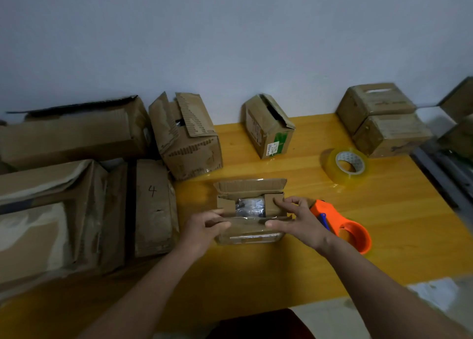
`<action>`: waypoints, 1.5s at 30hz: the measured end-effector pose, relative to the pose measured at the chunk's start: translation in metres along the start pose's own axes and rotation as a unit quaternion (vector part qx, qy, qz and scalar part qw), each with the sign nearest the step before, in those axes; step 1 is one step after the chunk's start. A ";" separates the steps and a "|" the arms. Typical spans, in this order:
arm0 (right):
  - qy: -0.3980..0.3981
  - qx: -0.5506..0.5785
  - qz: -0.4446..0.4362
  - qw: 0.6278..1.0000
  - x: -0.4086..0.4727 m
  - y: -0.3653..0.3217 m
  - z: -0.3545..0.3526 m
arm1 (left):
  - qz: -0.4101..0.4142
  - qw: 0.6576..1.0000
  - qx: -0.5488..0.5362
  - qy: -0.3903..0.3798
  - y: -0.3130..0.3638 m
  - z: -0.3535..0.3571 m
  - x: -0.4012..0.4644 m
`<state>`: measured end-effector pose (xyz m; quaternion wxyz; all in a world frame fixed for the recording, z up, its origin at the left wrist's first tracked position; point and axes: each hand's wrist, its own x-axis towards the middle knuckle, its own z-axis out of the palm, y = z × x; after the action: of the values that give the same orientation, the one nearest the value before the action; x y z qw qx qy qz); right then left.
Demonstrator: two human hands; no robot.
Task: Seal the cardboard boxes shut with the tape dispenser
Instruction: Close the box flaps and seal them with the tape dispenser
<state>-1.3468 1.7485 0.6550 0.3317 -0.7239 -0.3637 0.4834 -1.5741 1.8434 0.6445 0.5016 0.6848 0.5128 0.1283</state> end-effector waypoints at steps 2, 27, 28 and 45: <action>0.029 -0.008 -0.012 0.999 0.001 0.002 0.000 | -0.005 1.000 -0.014 0.023 0.000 0.003 0.003; 0.083 -0.229 -0.127 0.961 0.011 0.012 0.007 | 0.170 0.849 0.495 -0.067 0.011 0.031 0.021; 0.066 -0.242 -0.122 0.960 0.010 0.015 0.008 | 0.163 0.853 0.491 -0.061 0.009 0.030 0.022; -0.012 -0.201 -0.110 0.973 0.022 -0.006 -0.007 | 0.175 0.841 0.511 -0.046 -0.001 0.033 0.032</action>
<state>-1.3355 1.7692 0.6517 0.2257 -0.7257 -0.5347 0.3695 -1.5378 1.8520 0.6170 0.0728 0.9273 0.3539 -0.0975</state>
